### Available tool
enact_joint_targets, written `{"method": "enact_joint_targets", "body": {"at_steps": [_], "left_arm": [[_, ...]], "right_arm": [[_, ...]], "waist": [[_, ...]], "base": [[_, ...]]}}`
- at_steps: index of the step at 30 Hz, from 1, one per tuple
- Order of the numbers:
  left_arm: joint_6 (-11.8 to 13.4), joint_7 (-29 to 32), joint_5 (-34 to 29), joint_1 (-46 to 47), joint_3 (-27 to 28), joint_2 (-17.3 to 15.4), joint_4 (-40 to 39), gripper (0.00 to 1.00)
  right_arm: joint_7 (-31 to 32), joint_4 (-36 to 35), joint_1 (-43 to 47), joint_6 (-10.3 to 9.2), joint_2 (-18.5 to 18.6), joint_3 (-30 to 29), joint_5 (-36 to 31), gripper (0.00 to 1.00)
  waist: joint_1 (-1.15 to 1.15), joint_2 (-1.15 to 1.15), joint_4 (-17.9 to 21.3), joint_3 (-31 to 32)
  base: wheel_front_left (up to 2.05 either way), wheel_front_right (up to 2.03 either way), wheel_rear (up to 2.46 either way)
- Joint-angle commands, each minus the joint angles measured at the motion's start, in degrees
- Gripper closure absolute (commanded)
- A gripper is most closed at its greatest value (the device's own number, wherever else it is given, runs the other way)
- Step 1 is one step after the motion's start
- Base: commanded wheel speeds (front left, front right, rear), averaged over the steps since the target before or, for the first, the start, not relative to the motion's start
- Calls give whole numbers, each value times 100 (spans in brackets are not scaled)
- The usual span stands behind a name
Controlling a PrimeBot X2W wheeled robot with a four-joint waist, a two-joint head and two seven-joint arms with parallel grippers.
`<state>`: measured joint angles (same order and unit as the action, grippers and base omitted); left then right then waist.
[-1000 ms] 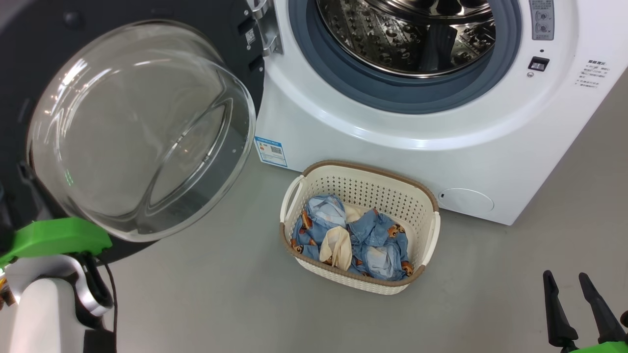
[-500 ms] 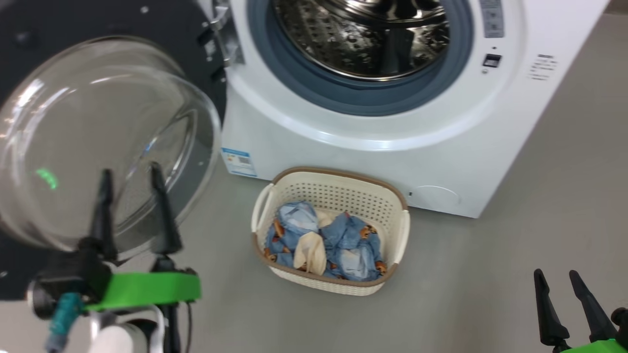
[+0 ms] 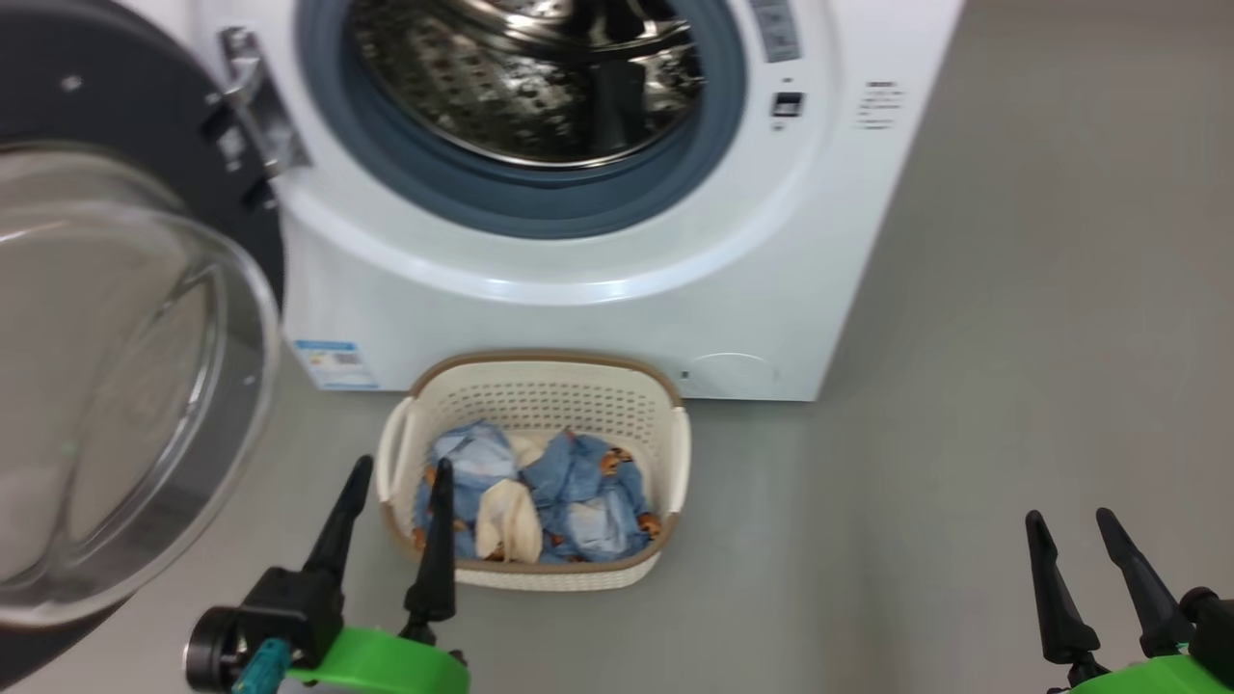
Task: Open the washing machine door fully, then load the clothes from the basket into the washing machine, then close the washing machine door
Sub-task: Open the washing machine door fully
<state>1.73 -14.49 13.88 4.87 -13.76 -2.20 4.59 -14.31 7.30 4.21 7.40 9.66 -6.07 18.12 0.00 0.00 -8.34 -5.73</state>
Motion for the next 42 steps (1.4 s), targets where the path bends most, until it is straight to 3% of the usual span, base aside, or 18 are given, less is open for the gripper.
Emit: {"method": "enact_joint_targets", "body": {"at_steps": [1,7,15,32,42], "left_arm": [[-24,-48,-79,26,279,-82,-91,0],[-69,-50,-225,-280,601,-75,48,0],[86,-51,-173,-616,892,-69,-77,0],[371,-51,-146,-575,893,-68,-63,0],[490,-51,-157,-685,1083,-68,76,0]], "right_arm": [[-69,-186,-185,9,112,179,-64,0],[-69,-218,-73,9,44,238,-103,0],[-69,-313,103,9,-28,276,-171,0],[-69,-347,13,9,-58,266,-175,0],[-69,-325,29,9,-30,331,-224,0]], "waist": [[0,0,417,83],[0,0,741,299],[0,0,942,341],[0,0,613,233],[0,0,639,349]], "base": [[0,0,0],[0,0,0],[0,0,0],[0,0,0],[0,0,0]]}}
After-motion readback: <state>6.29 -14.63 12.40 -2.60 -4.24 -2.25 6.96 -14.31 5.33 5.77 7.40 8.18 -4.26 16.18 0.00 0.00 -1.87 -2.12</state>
